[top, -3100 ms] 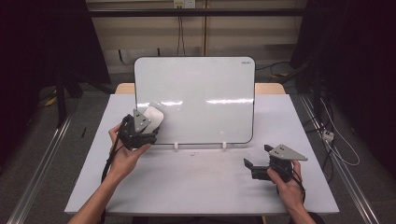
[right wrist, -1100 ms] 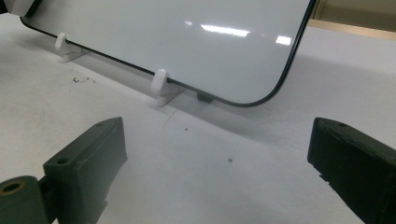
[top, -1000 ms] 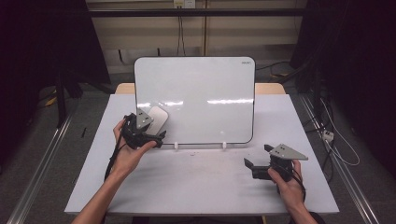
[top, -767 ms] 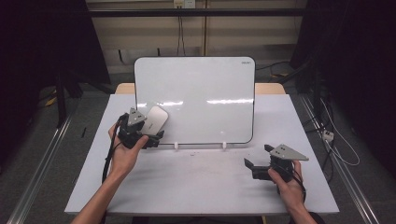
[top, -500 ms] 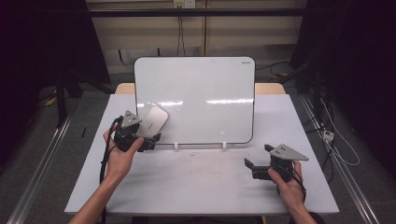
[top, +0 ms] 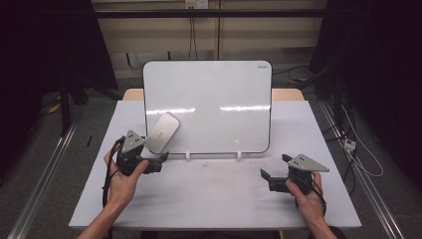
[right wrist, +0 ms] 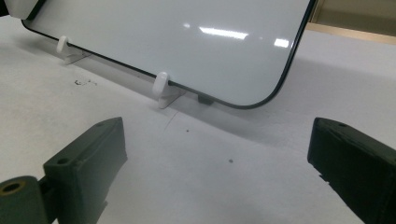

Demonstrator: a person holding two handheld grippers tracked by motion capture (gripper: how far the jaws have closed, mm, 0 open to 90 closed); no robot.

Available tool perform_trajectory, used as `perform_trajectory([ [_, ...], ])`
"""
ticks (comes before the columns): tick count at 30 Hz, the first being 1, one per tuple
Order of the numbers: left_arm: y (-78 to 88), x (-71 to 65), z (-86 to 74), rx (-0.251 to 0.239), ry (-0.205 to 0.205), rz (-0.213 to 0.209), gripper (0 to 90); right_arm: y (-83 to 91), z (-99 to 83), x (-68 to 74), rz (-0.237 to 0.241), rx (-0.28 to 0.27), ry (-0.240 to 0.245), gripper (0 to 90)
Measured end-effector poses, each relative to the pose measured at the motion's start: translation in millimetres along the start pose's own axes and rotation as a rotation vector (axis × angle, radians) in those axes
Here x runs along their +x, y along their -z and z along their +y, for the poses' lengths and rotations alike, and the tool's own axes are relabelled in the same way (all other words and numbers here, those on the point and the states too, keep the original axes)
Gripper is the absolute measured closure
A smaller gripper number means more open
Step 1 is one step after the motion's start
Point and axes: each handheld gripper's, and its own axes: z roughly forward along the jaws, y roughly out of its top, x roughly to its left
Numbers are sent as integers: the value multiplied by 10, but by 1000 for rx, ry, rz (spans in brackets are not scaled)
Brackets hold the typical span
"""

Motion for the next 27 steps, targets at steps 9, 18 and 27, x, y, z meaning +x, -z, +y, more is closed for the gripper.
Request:
perform_trajectory([
  [9,65,-48,-162,4,10,0,51,-6,-1,7,2,1,-1,45],
  [18,149,-102,-382,31,36,1,50,-8,-4,9,0,3,-1,46],
  [27,230,-73,-521,-2,50,27,50,-12,-10,8,0,8,-2,46],
])
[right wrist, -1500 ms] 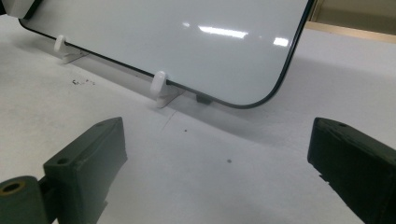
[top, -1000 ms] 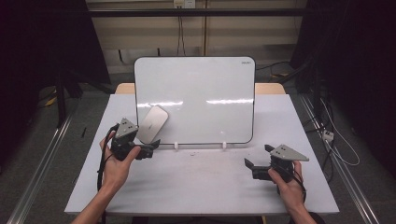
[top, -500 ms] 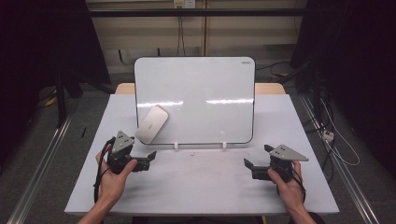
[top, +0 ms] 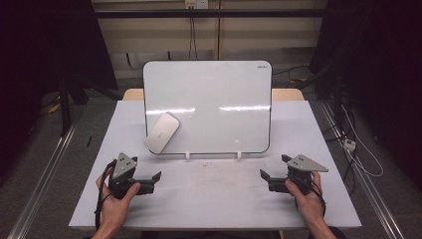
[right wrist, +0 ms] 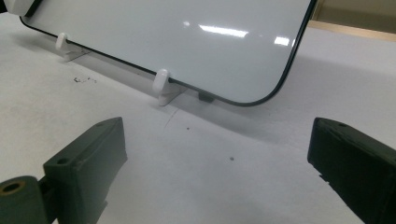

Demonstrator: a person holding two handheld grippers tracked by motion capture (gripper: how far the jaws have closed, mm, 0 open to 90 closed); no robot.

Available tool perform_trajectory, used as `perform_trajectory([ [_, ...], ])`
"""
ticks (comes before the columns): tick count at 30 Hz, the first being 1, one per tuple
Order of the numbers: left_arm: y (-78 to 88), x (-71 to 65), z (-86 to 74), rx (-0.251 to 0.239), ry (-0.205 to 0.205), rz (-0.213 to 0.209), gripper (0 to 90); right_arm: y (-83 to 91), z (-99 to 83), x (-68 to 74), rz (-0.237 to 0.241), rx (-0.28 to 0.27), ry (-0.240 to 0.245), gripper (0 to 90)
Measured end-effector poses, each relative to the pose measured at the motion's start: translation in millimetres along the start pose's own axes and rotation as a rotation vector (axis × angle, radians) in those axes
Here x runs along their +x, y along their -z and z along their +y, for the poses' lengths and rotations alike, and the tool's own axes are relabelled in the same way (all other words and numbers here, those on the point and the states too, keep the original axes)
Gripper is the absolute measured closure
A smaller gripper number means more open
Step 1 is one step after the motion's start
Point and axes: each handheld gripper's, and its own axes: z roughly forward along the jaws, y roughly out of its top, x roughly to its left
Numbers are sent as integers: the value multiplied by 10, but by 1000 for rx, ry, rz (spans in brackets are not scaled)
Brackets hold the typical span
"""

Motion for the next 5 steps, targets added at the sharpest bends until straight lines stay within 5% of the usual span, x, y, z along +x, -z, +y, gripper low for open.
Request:
perform_trajectory([
  [5,18,20,-5,-5,11,15,50,1,-4,1,1,3,-5,46],
])
